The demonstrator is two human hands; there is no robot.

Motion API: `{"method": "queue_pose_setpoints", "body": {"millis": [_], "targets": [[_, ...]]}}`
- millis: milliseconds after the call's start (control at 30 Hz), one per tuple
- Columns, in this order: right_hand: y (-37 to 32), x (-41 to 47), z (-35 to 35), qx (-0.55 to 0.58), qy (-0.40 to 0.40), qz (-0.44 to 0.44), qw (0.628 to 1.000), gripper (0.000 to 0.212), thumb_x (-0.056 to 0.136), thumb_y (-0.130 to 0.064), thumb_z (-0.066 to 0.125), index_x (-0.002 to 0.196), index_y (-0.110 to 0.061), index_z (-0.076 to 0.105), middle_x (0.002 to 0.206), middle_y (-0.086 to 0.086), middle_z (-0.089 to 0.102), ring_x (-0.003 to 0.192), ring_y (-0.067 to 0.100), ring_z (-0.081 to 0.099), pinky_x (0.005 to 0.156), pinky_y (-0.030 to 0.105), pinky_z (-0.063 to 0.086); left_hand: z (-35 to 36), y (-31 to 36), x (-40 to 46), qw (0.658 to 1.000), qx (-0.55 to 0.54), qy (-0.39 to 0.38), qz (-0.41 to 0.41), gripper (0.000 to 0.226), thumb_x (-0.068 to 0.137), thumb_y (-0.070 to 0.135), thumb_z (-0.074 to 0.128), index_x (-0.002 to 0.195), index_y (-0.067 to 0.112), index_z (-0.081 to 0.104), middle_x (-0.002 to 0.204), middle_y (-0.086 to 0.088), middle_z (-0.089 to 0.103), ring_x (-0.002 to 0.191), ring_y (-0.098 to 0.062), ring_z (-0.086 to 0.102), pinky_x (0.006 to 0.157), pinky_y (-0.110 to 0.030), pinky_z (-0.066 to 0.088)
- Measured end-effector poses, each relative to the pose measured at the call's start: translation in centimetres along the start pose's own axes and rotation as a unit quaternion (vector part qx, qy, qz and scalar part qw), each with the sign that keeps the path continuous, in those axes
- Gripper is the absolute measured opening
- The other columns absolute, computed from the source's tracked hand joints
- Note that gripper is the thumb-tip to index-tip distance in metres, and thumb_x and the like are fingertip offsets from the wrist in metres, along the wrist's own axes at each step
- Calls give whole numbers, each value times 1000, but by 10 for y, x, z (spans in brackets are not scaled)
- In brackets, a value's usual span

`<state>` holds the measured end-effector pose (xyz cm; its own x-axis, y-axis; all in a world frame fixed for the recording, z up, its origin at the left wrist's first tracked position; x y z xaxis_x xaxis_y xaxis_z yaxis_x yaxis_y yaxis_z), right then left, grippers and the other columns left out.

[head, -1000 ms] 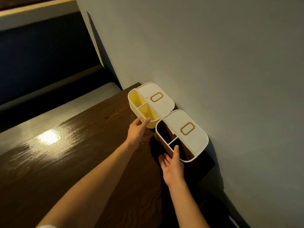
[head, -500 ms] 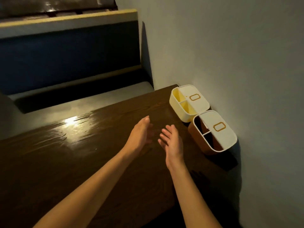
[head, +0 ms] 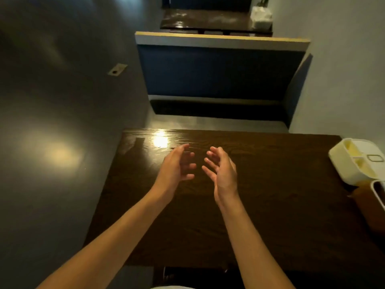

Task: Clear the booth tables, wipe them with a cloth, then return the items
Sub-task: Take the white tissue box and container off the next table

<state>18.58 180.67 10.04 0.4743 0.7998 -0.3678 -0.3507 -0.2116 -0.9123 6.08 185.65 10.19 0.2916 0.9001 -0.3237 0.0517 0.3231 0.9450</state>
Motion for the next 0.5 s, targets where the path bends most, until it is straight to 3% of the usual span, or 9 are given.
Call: {"method": "queue_pose_setpoints", "body": {"millis": [67, 267, 400, 500], "targets": [[9, -19, 50, -19, -45, -4, 999, 21, 106, -36, 42, 108, -29, 61, 120, -2, 63, 118, 17, 59, 101, 38, 51, -54, 0, -13, 999, -8, 38, 7, 42, 108, 45, 33, 139, 26, 55, 127, -2, 65, 105, -22, 68, 78, -35, 59], [31, -59, 147, -69, -149, 5, 986, 28, 104, -37, 46, 116, -21, 65, 118, 0, 66, 113, 14, 61, 96, 37, 53, -162, 1, -59, 985, -56, 160, 25, 40, 109, 42, 29, 131, 27, 59, 124, -1, 66, 106, -22, 68, 83, -38, 59], [47, -81, 196, -99, -228, 19, 968, 21, 104, -37, 46, 108, -27, 64, 116, -3, 67, 112, 14, 62, 95, 36, 53, -209, -2, -92, 964, -93, 247, 31, 35, 110, 40, 27, 118, 32, 60, 122, -1, 66, 107, -24, 67, 87, -43, 59], [55, -91, 219, -108, -260, 21, 959, 20, 104, -36, 46, 103, -28, 64, 112, -4, 67, 110, 14, 62, 93, 35, 53, -229, -5, -109, 953, -91, 287, 27, 37, 110, 39, 26, 126, 28, 57, 126, -2, 65, 107, -22, 68, 87, -41, 60]]}}
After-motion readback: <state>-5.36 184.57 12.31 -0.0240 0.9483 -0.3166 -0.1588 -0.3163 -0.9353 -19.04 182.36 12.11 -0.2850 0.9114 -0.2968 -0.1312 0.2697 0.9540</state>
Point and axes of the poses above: each hand's wrist, its own x-axis towards the middle knuckle, its own z-axis out of the palm, y = z × x, the point moved 3 cm from there along x, towards the middle knuckle
